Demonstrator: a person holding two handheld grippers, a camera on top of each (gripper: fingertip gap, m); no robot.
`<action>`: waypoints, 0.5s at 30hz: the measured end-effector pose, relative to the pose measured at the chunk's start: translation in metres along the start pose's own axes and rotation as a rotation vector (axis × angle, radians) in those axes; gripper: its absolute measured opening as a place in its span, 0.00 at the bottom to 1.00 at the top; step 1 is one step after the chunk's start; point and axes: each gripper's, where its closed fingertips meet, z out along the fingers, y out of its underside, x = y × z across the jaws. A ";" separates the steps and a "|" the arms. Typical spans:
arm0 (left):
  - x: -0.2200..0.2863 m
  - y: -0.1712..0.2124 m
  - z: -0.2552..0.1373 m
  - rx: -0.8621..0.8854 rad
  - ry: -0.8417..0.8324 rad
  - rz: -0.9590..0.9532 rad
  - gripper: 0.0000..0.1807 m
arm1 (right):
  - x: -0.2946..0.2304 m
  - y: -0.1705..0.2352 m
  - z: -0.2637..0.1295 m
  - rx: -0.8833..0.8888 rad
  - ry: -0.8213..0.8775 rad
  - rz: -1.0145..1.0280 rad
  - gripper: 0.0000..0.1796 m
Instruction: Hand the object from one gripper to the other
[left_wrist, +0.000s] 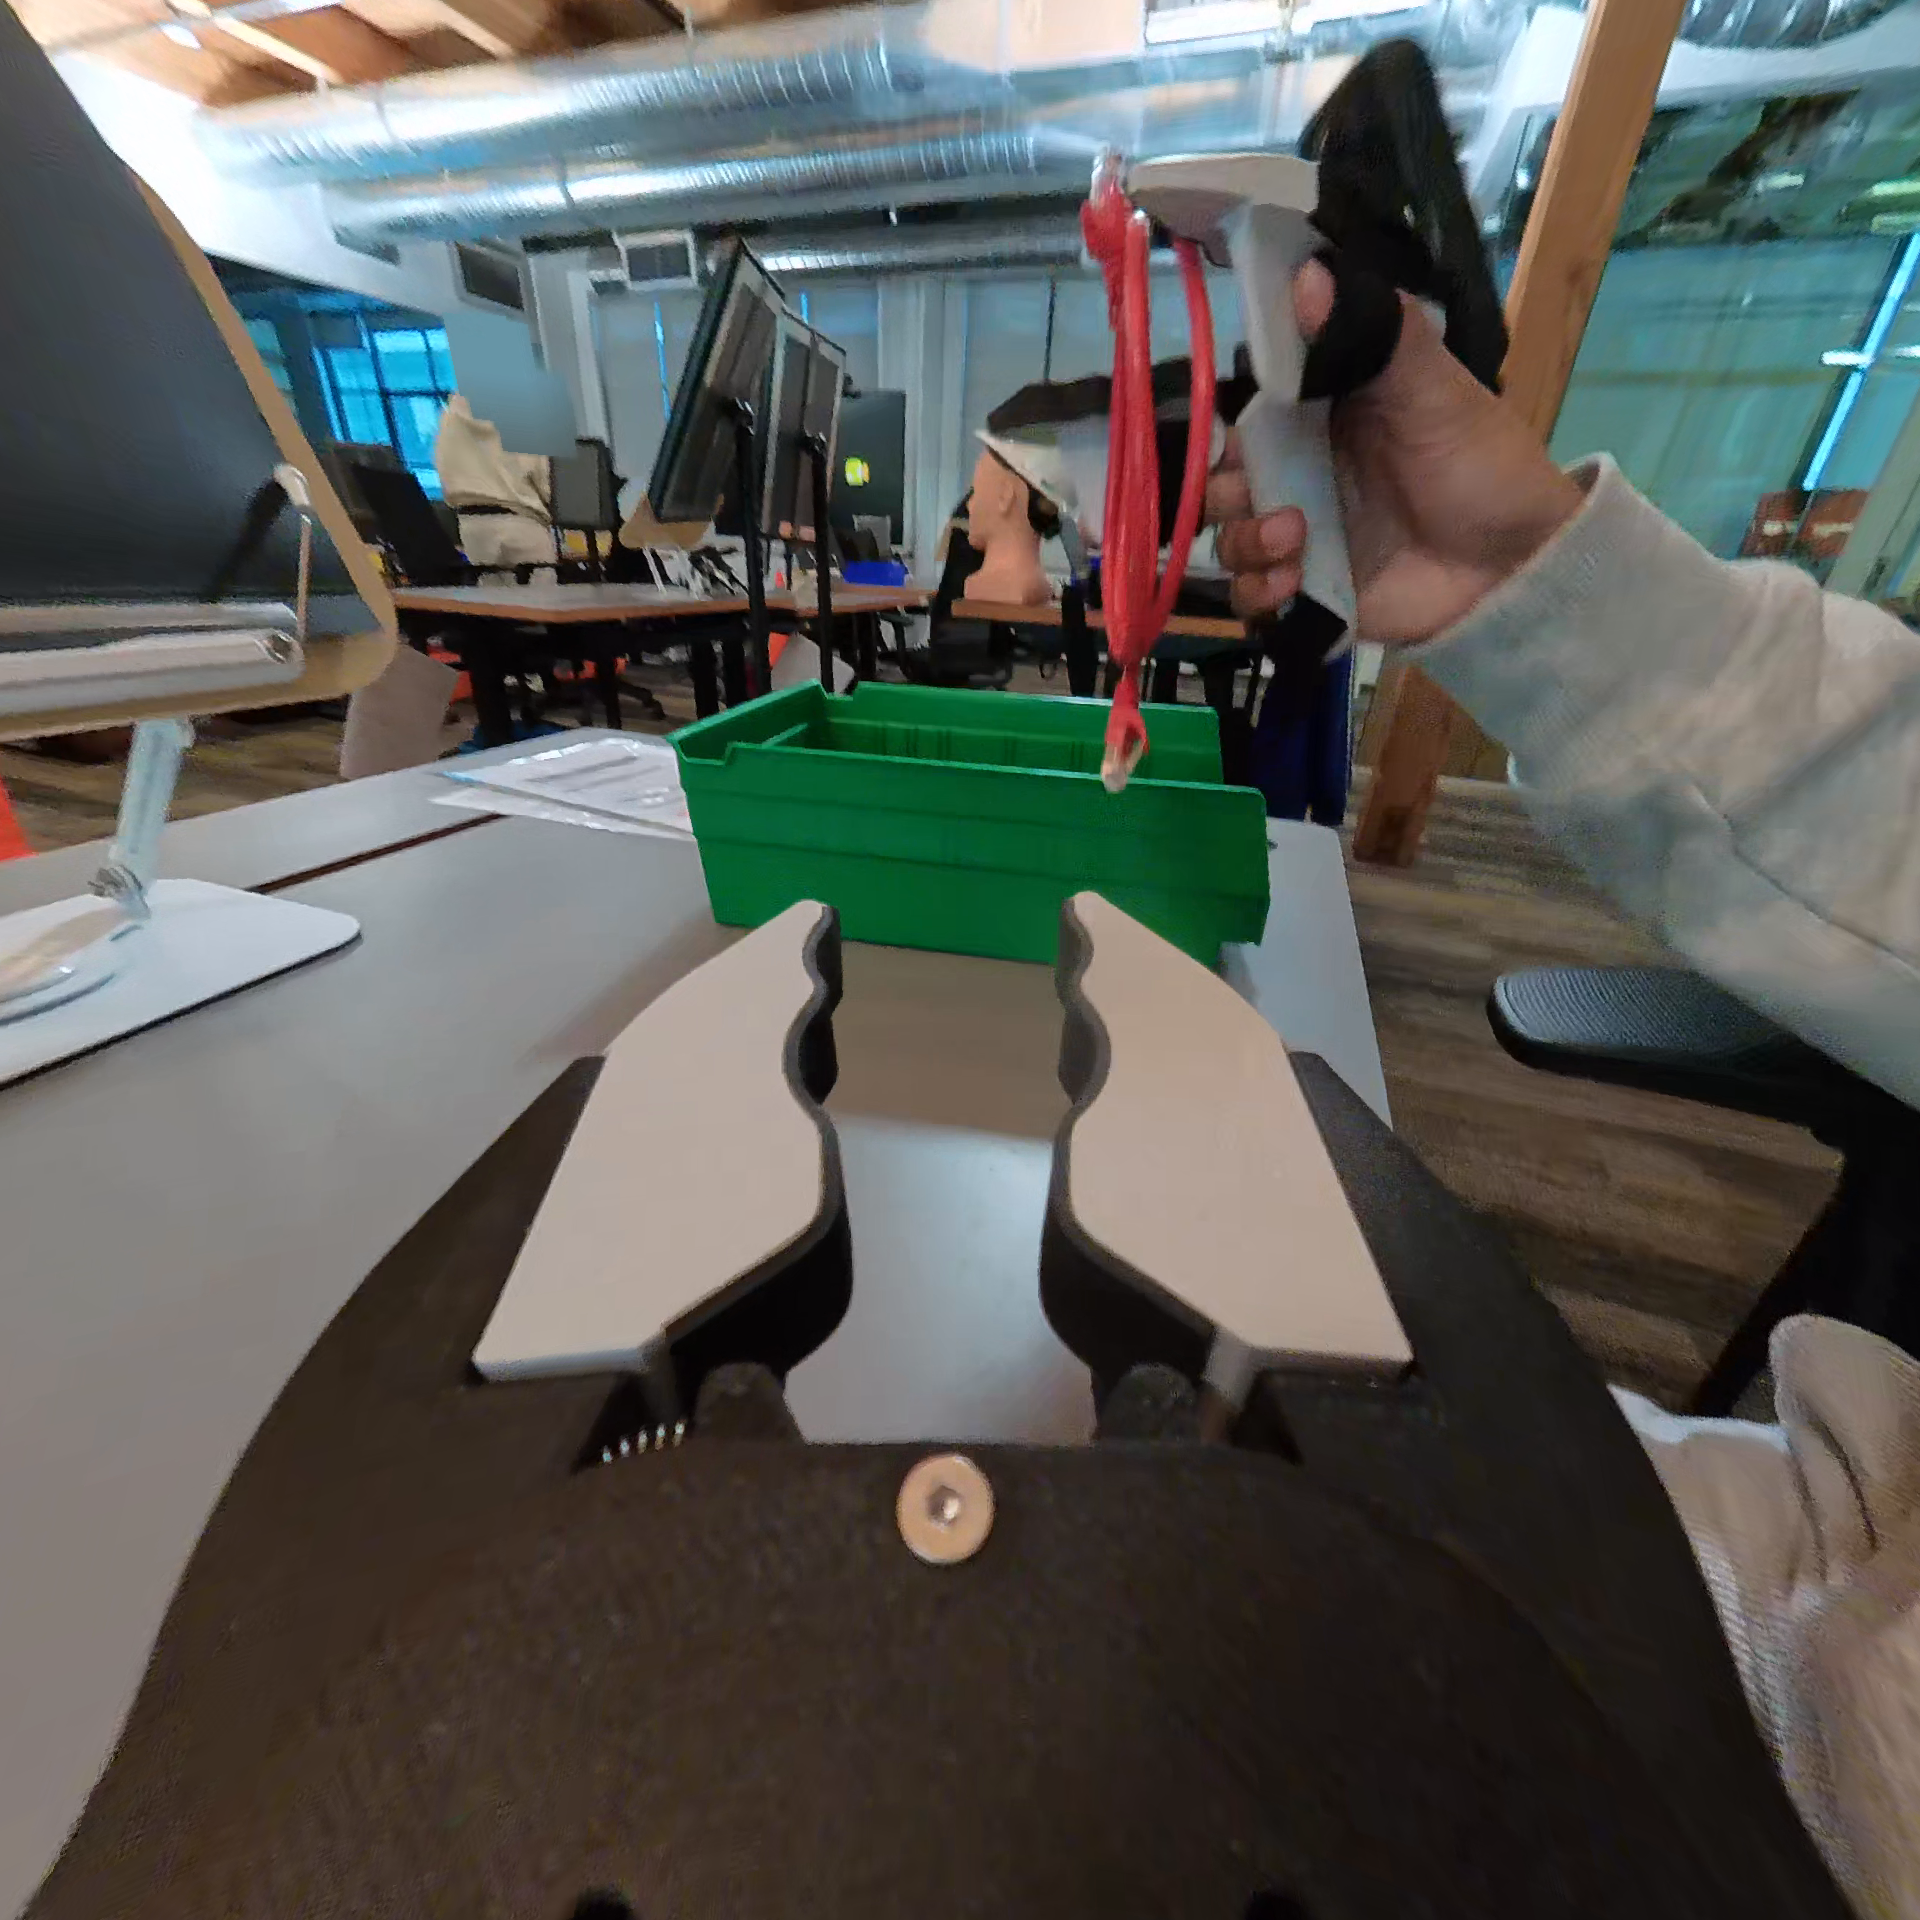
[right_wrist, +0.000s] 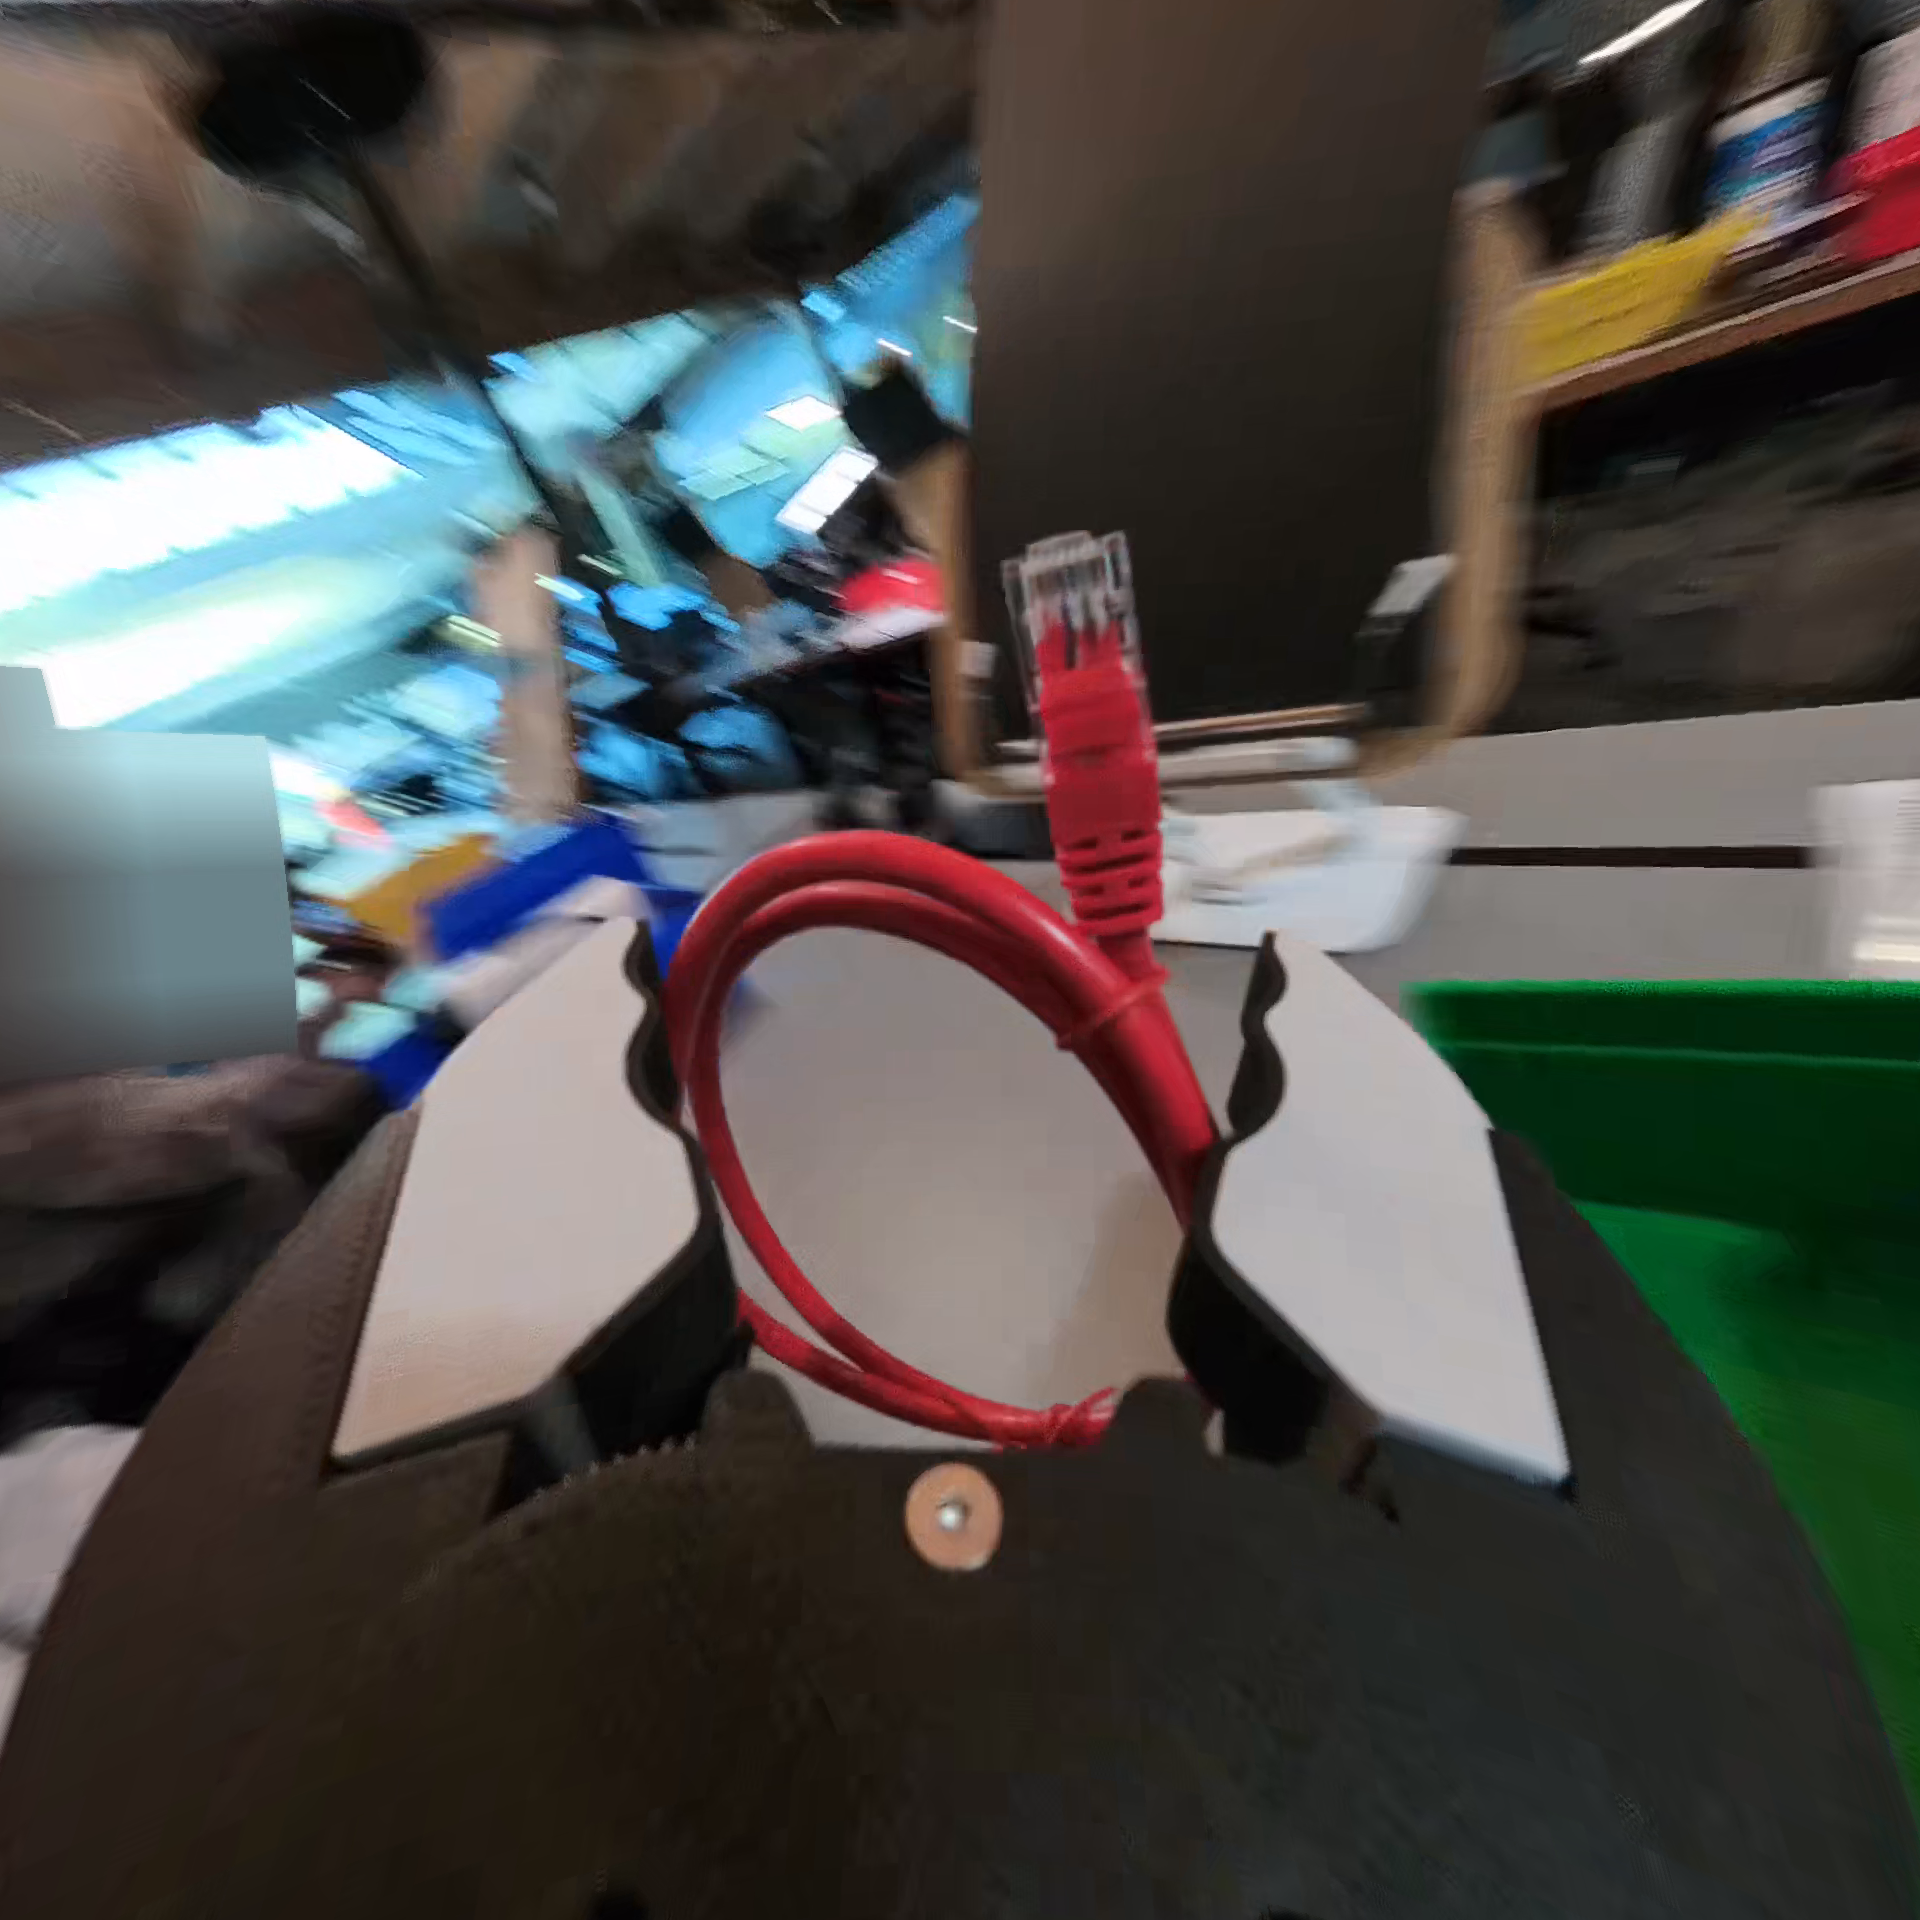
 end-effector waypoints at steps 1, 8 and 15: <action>0.000 0.003 0.001 -0.017 0.003 0.000 0.21 | 0.027 -0.006 -0.014 -0.022 0.121 -0.078 0.60; -0.001 0.008 0.003 -0.034 0.010 -0.038 0.21 | 0.151 0.019 -0.072 -0.125 0.508 -0.107 0.60; -0.002 0.012 0.002 -0.051 0.017 -0.063 0.21 | 0.187 0.051 -0.069 -0.272 0.611 -0.138 0.65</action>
